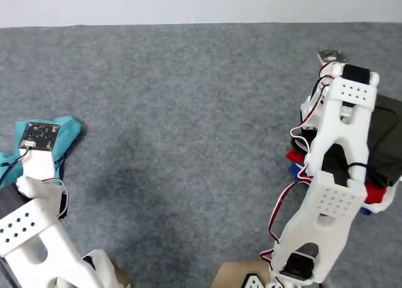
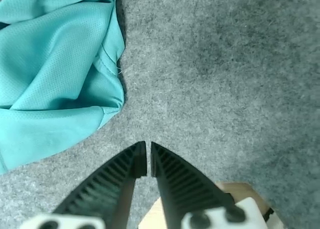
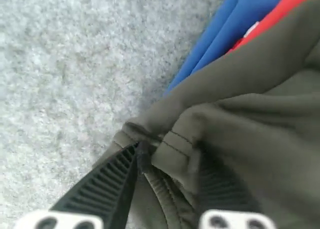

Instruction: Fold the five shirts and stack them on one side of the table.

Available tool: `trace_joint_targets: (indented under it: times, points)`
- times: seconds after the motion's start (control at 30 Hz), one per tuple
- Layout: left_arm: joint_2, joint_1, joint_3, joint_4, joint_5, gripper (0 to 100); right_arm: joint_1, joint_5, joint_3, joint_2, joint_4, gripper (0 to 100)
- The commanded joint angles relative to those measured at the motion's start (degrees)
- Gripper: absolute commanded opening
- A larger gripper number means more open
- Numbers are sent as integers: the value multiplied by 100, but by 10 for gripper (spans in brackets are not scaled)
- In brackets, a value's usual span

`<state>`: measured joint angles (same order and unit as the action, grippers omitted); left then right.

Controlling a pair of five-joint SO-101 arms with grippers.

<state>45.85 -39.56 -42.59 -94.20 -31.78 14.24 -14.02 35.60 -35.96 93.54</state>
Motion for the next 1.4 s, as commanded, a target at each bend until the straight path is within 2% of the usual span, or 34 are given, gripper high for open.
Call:
trace_joint_targets:
  times: [0.0, 0.27, 0.43, 0.9, 1.13, 1.37]
  points:
    - [123, 44, 13, -53, 0, 22, 154, -62, 352, 92, -48, 13]
    - [123, 44, 13, -53, 0, 22, 453, -79, 1275, 92, 426, 10]
    - [114, 44, 13, -53, 0, 22, 497, -396, 1767, 207, 954, 10]
    - [123, 44, -145, -9, 0, 22, 154, -396, -211, 1666, 936, 10]
    - [123, 44, -163, 35, 0, 22, -347, -123, -316, 1622, 919, 10]
    - [123, 44, -163, 26, 0, 22, -435, 0, -299, 1270, 840, 10]
